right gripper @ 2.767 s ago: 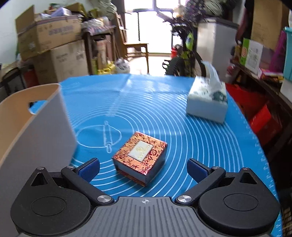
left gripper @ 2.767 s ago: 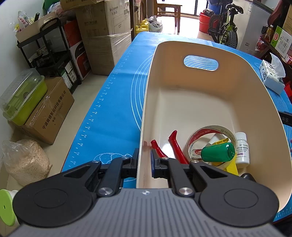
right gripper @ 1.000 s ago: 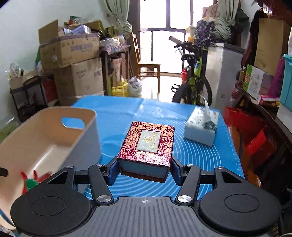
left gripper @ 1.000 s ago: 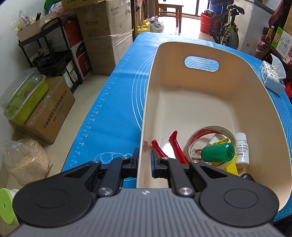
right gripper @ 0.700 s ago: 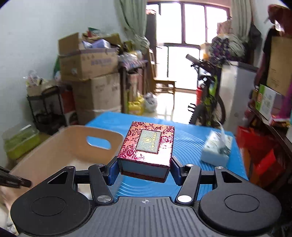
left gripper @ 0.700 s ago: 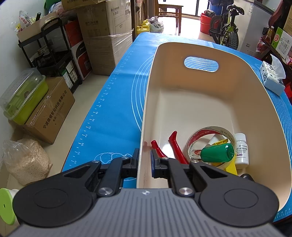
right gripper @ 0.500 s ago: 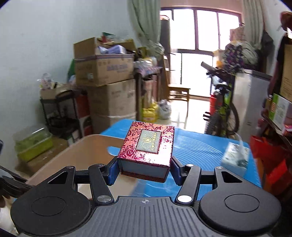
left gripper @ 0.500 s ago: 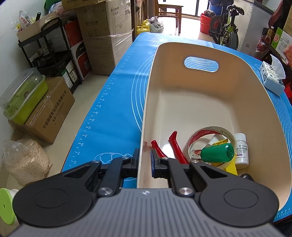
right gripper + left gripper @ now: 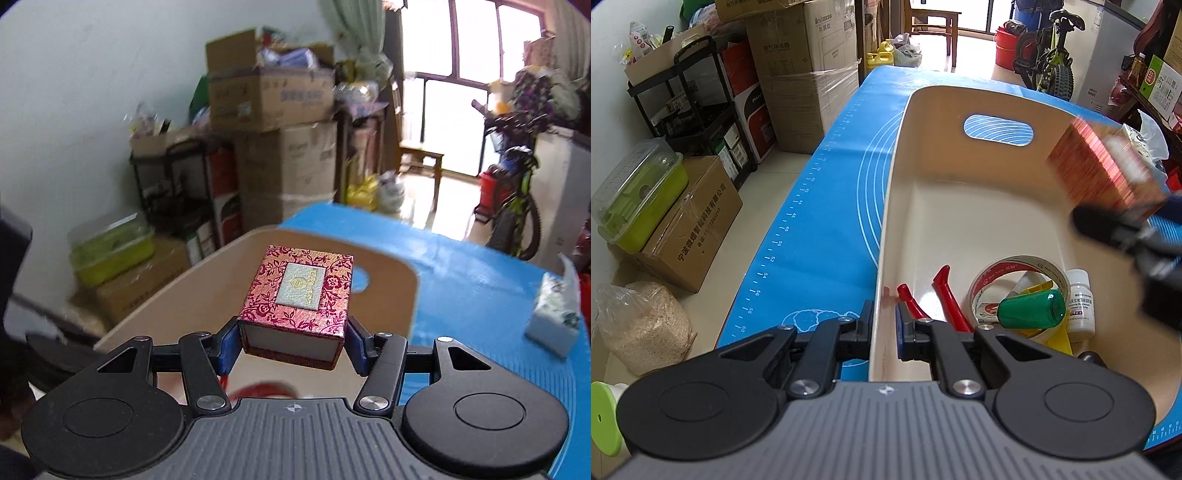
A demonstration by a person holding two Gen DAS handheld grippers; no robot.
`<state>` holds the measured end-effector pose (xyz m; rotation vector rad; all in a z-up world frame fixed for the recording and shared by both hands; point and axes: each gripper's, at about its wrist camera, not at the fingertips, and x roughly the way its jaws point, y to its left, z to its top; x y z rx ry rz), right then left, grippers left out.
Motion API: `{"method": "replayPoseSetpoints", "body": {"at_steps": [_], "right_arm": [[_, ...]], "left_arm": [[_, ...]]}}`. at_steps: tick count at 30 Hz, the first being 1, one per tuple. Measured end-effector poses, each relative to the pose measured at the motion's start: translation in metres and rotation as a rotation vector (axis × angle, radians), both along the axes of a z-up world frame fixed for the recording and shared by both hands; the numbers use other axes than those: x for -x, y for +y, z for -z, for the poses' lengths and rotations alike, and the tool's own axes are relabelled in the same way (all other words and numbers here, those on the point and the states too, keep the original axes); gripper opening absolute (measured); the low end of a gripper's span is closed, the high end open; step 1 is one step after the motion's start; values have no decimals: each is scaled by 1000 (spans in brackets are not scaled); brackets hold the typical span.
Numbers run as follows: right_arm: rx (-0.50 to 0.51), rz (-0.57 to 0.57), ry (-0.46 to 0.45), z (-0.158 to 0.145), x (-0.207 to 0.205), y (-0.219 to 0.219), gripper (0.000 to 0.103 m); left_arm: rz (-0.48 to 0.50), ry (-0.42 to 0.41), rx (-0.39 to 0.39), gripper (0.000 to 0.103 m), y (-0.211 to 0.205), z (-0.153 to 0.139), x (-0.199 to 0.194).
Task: Organize rigid objects
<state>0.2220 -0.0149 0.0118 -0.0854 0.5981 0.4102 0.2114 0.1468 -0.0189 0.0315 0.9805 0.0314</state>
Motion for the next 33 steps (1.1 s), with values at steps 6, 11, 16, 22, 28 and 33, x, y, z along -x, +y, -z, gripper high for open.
{"method": "replayPoseSetpoints", "body": {"at_steps": [6,11,16,22,28,33], "right_arm": [[88,-60,107,22,-8,21,62],[134,-74,153,33,-5,28,59],[123,-70,151,28,-2,26,69],[59,-37,124,13,14,8,84],[36,-2,53,-7,43,-12,95],[49,9,27,-22,61,-23,97]], "left_arm": [[-1,1,0,13,0,0,0],[-1,0,1,13,0,0,0],[-4,3,0,12,0,0,0],[-10,-12,-11,13,0,-3,3],[-35,-65,-9,14,-2,-17,12],[-46,-105,-15,17,-6,-32,21]]}}
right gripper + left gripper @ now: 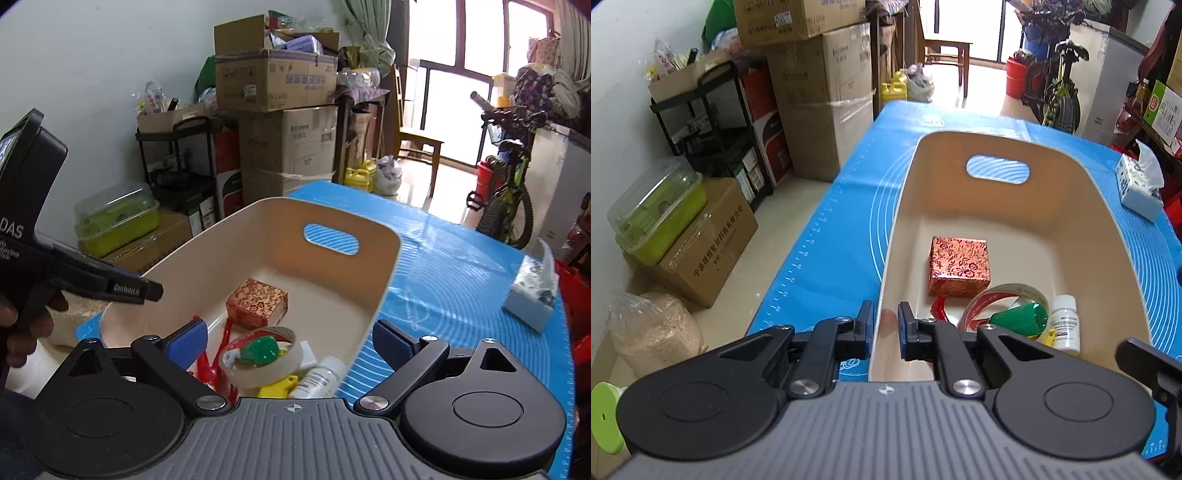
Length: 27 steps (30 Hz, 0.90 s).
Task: Organize rigid objects
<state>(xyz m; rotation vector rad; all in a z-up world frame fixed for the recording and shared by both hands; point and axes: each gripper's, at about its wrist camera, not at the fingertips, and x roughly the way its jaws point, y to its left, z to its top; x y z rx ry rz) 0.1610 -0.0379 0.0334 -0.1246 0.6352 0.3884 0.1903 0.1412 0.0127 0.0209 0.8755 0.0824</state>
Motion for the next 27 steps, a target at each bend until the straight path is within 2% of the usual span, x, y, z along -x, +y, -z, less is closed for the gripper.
{"method": "replayPoseSetpoints", "body": {"at_steps": [1,3,4,15,18,27], "right_arm": [[-2,6,-6,-3,4,-3,98],[-14,24,-15,-8,10,-9,101],[-24,34,-17,-11,14,-13,101],[-108,150,-11,-27,44,-54,101],[-118,177,-17,-31,55,-64,101],[-122,242,-58,-45,92,-93,101]], "left_arm": [[-1,-7,-1,19,-1,-3,3],[-3,-29,-10,56,-3,-8,9],[-4,-46,-14,60,-6,-12,13],[37,-99,-37,64,-33,-41,48],[50,-119,-35,69,-44,-49,61],[77,-172,-23,73,-71,-68,94]]}}
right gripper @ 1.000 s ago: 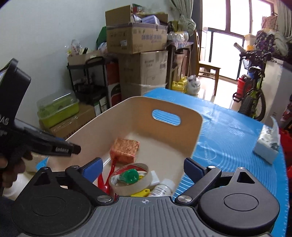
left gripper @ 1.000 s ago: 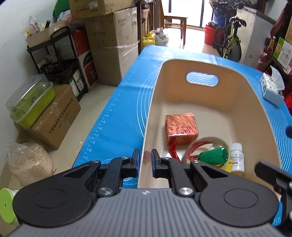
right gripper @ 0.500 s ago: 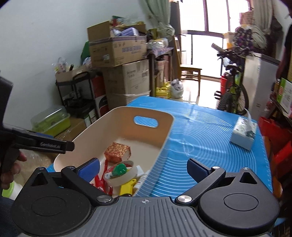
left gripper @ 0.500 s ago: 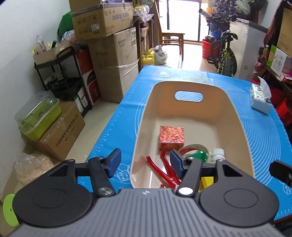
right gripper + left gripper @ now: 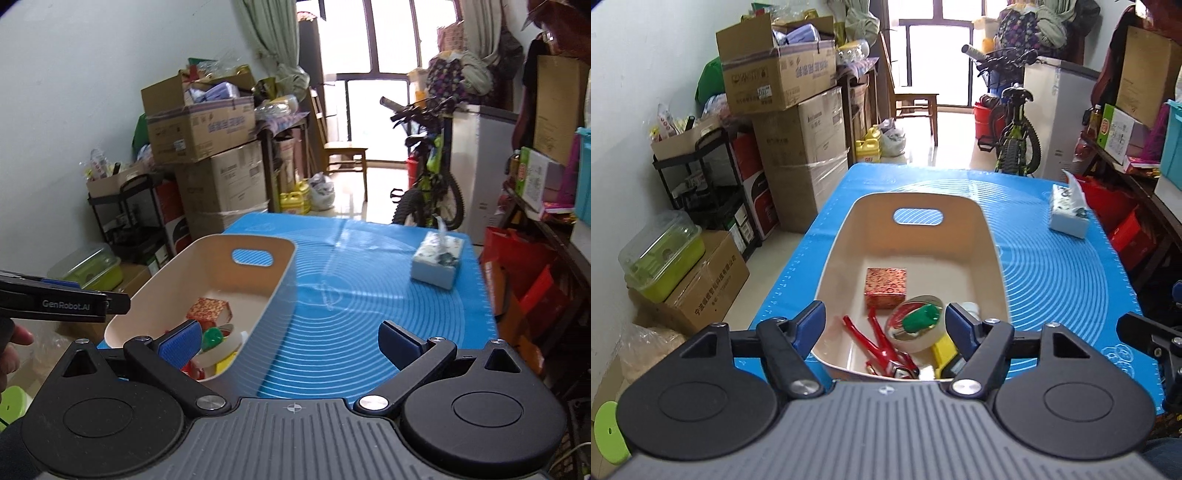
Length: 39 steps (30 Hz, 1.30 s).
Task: Organize rigid objects
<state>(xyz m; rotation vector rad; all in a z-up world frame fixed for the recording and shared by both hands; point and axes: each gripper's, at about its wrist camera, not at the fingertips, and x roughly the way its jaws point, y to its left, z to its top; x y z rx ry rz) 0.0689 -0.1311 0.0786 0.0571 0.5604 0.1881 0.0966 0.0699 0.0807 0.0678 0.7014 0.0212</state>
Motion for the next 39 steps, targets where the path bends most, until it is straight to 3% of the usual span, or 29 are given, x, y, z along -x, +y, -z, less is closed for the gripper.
{"method": "replayPoseSetpoints", "body": {"at_steps": [16,29,39], "right_arm": [[-32,105,-29,5,73,-43,101],[-31,152,-22,34,117,-52,101],[-11,169,-22,57,128,-48,101]], "left_arm": [[66,-12,14,73,-36,9,57],[50,0,-17,73,-47,39,87],[60,7,-29,73,-45,63,96]]}}
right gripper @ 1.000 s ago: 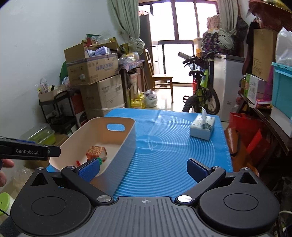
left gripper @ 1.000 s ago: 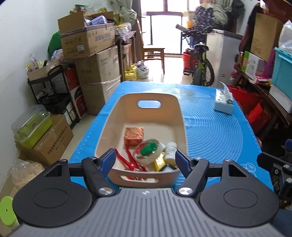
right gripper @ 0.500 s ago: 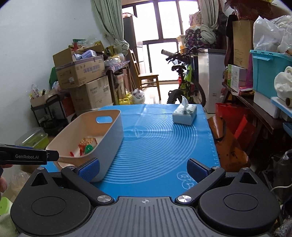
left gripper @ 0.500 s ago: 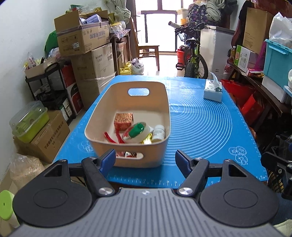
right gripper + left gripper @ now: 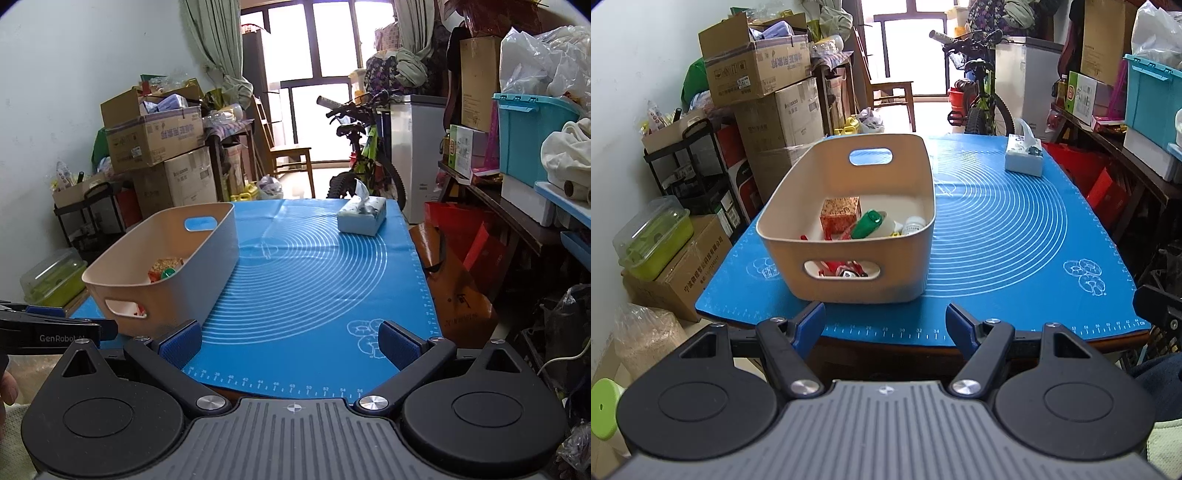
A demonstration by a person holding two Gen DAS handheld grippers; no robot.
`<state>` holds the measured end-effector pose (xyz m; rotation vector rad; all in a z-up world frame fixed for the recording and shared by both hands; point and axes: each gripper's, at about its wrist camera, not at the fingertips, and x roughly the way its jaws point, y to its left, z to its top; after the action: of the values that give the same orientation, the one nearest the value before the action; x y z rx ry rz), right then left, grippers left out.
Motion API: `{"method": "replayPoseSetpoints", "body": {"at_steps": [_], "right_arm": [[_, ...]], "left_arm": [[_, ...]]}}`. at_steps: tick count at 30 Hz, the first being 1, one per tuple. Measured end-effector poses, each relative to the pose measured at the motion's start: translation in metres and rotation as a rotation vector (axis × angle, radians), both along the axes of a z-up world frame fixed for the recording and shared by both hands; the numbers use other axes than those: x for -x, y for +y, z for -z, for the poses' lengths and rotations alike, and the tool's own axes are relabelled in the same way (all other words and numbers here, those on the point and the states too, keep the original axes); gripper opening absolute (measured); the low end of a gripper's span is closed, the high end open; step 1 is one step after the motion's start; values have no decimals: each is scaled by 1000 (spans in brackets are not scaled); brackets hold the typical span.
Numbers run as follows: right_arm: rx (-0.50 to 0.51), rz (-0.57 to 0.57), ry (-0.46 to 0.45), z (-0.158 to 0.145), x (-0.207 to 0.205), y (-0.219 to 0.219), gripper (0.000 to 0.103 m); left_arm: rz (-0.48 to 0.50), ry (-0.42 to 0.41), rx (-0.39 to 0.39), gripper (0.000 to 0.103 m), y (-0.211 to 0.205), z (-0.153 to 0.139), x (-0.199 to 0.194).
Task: Organize rigid objects
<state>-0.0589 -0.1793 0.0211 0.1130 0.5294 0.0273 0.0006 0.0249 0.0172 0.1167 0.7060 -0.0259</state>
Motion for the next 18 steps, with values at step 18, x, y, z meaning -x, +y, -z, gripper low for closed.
{"method": "replayPoseSetpoints", "body": {"at_steps": [18], "right_arm": [[8,5,0,14,3,3,101]], "left_arm": [[21,-7,-3,73,-2,13,5]]}}
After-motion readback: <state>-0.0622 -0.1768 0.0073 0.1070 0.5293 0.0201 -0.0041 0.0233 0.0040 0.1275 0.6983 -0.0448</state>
